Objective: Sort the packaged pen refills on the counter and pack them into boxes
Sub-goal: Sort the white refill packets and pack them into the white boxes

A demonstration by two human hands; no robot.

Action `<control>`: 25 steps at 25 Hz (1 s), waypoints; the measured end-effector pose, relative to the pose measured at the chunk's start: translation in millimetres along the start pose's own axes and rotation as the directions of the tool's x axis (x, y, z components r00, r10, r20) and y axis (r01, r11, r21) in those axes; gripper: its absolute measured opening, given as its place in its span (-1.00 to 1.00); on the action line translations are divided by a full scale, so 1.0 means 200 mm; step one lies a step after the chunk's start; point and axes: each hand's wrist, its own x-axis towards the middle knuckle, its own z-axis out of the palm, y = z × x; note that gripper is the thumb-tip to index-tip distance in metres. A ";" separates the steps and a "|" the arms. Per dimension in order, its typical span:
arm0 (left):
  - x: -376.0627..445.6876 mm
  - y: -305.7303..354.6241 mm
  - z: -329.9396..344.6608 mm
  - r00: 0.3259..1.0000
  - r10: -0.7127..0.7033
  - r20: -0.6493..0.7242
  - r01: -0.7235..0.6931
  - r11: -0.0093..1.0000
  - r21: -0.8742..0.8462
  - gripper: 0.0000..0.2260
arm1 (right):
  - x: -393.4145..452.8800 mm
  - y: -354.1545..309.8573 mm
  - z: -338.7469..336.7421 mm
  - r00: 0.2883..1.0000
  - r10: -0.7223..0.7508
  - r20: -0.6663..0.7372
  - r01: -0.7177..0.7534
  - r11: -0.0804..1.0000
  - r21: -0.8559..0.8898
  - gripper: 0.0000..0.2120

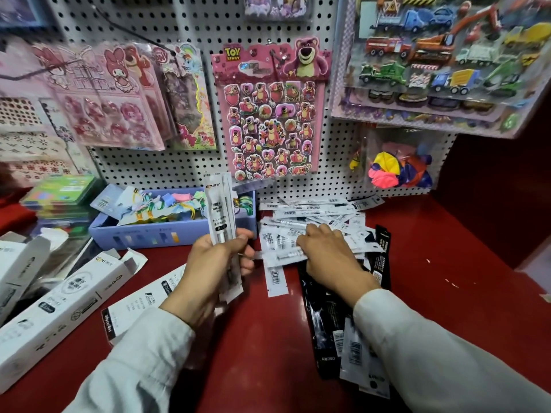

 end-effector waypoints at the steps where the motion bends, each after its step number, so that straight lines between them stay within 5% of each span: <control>1: 0.01 0.01 0.00 1.000 -0.001 -0.006 0.001 1.000 0.002 -0.85 | -0.01 0.01 -0.01 1.000 -0.006 -0.012 0.006 1.000 -0.001 -0.57; 4: 0.03 0.04 -0.02 0.999 0.008 -0.031 -0.008 1.000 0.015 -0.89 | -0.04 0.06 -0.10 0.980 -0.079 -0.184 0.081 0.997 0.004 -0.48; 7: 0.02 0.07 -0.06 1.000 0.018 0.023 -0.021 0.990 0.138 -0.88 | -0.09 0.05 -0.18 0.854 -0.263 -0.450 0.233 0.965 -0.122 -0.58; 10: -0.06 0.05 -0.05 0.956 -0.099 0.277 0.003 0.944 0.329 -0.78 | -0.12 -0.09 -0.16 0.672 -0.449 -0.589 0.382 0.891 -0.244 -0.76; 12: -0.11 0.01 0.00 0.887 -0.151 0.437 0.029 0.961 0.275 -0.79 | -0.12 -0.18 -0.16 0.606 -0.479 -0.635 0.393 0.875 -0.285 -0.82; 14: -0.12 -0.01 0.02 0.897 -0.179 0.404 0.122 0.979 0.163 -0.75 | -0.11 -0.22 -0.15 0.604 -0.427 -0.673 0.326 0.903 -0.280 -0.85; 16: -0.10 -0.01 0.02 0.917 -0.199 0.345 0.150 0.975 0.164 -0.77 | -0.11 -0.23 -0.16 0.676 -0.252 -0.692 0.205 0.967 -0.152 -0.64; 18: -0.09 -0.01 0.01 0.920 -0.216 0.326 0.163 0.970 0.183 -0.81 | -0.13 -0.23 -0.17 0.796 0.133 -0.590 0.078 0.945 0.318 -0.26; 19: -0.09 -0.02 0.01 0.923 -0.203 0.326 0.156 0.974 0.164 -0.82 | -0.14 -0.23 -0.20 0.869 0.300 -0.393 0.039 0.751 0.659 -0.16; 20: -0.09 -0.02 0.03 0.928 -0.172 0.332 0.136 0.982 0.128 -0.82 | -0.16 -0.24 -0.23 0.930 0.333 -0.157 0.023 0.374 0.927 -0.12; 21: -0.10 -0.02 0.05 0.936 -0.119 0.331 0.092 0.991 0.097 -0.80 | -0.17 -0.25 -0.25 0.974 0.227 0.023 -0.015 -0.038 0.999 -0.15; 22: -0.10 -0.03 0.06 0.947 -0.040 0.318 0.014 0.997 0.082 -0.76 | -0.17 -0.26 -0.26 0.989 0.108 0.104 -0.066 -0.306 0.950 -0.24; 23: -0.09 -0.04 0.07 0.953 0.049 0.300 -0.079 0.993 0.088 -0.70 | -0.18 -0.27 -0.26 0.995 0.017 0.096 -0.083 -0.363 0.928 -0.36; 25: -0.07 -0.05 0.10 0.938 0.184 0.293 -0.222 0.970 0.102 -0.58 | -0.20 -0.31 -0.26 1.000 -0.024 0.018 -0.023 -0.271 0.962 -0.57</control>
